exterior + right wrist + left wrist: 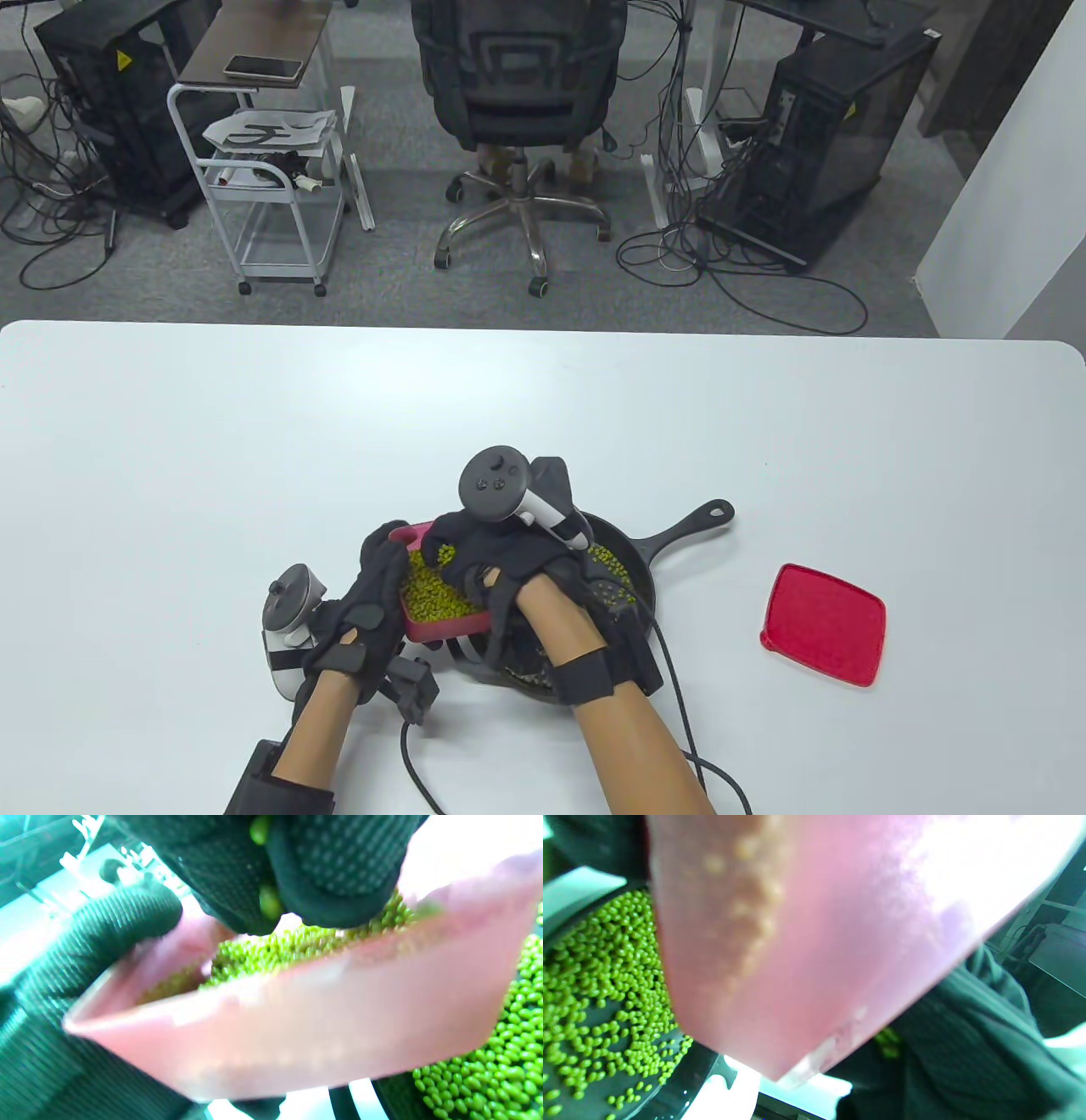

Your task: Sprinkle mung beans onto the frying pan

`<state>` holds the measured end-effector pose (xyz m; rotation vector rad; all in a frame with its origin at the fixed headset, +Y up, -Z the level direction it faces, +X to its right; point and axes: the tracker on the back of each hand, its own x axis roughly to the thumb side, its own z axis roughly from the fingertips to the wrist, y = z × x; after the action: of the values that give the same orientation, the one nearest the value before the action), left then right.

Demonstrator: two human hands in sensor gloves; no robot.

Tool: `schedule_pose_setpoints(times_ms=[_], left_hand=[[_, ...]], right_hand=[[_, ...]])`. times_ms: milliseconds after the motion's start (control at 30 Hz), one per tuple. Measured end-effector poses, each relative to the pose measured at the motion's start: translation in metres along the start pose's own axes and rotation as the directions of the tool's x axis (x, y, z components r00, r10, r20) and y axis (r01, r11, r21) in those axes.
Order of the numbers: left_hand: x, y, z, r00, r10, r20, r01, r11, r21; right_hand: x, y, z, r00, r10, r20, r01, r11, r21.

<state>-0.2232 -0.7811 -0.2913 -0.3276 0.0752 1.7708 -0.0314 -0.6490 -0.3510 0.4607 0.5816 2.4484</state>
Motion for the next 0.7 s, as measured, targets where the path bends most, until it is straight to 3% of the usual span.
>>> schedule_pose_setpoints(times_ms=[333, 533, 700], left_hand=[[0.002, 0.005, 0.0, 1.0, -0.001, -0.01, 0.002, 1.0, 0.006], [0.005, 0.01, 0.0, 1.0, 0.003, -0.012, -0.003, 1.0, 0.02], [0.005, 0.011, 0.0, 1.0, 0.002, -0.013, -0.002, 1.0, 0.021]], right_hand=[[-0.042, -0.042, 0.019, 0.994, -0.086, -0.068, 0.079, 0.992, -0.099], [-0.079, -0.038, 0.015, 0.981, -0.119, -0.15, 0.099, 0.985, -0.138], [-0.095, -0.032, 0.005, 0.974, -0.053, -0.221, 0.02, 0.988, -0.151]])
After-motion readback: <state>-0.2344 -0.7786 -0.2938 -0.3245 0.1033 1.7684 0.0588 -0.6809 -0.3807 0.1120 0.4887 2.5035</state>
